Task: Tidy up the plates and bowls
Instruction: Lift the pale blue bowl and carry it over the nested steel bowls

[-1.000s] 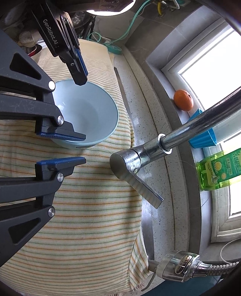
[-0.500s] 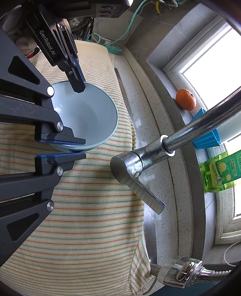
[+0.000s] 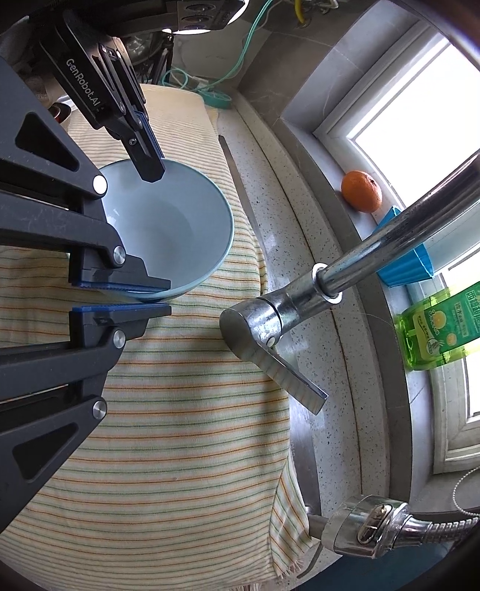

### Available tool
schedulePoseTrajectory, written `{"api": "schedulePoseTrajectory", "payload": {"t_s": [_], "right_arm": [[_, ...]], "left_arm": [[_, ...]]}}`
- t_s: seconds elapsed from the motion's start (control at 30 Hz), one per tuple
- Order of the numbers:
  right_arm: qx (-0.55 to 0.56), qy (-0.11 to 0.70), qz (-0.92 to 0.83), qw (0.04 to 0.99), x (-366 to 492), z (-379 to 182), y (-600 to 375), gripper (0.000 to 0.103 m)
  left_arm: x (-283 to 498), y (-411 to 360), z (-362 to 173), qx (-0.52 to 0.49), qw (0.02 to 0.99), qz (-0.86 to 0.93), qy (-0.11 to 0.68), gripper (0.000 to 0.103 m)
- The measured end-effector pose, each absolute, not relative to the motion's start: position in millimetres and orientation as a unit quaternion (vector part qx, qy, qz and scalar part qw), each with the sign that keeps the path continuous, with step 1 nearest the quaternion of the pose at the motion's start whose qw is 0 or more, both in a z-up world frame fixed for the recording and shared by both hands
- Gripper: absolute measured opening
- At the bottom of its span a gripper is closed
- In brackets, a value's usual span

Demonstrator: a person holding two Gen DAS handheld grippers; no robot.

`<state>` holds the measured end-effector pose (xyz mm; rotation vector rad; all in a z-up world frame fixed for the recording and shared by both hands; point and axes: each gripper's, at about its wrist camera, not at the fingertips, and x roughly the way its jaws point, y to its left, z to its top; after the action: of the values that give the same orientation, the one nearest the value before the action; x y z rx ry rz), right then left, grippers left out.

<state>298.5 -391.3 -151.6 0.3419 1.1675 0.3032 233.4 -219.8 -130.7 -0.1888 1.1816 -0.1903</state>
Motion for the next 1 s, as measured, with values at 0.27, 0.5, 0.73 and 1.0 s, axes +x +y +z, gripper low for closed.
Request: {"api": "schedulePoseTrajectory", "payload": {"t_s": [0.27, 0.5, 0.73, 1.0], "right_arm": [[0.161, 0.539, 0.139, 0.815, 289.4, -134.7, -389.7, 0.005], [0.163, 0.532, 0.137, 0.820, 279.3, -119.6, -386.2, 0.005], [0.158, 0.525, 0.136, 0.825, 266.0, -103.7, -379.6, 0.005], [0.152, 0.521, 0.139, 0.829, 246.8, -89.2, -365.5, 0.005]], "left_arm": [[223.8, -215.7, -115.1, -0.091, 0.828, -0.099, 0.544, 0.007], [213.4, -211.8, -102.8, -0.096, 0.831, -0.108, 0.537, 0.007], [199.8, -203.8, -91.4, -0.096, 0.836, -0.115, 0.528, 0.007], [179.1, -188.7, -80.5, -0.101, 0.840, -0.118, 0.520, 0.007]]}}
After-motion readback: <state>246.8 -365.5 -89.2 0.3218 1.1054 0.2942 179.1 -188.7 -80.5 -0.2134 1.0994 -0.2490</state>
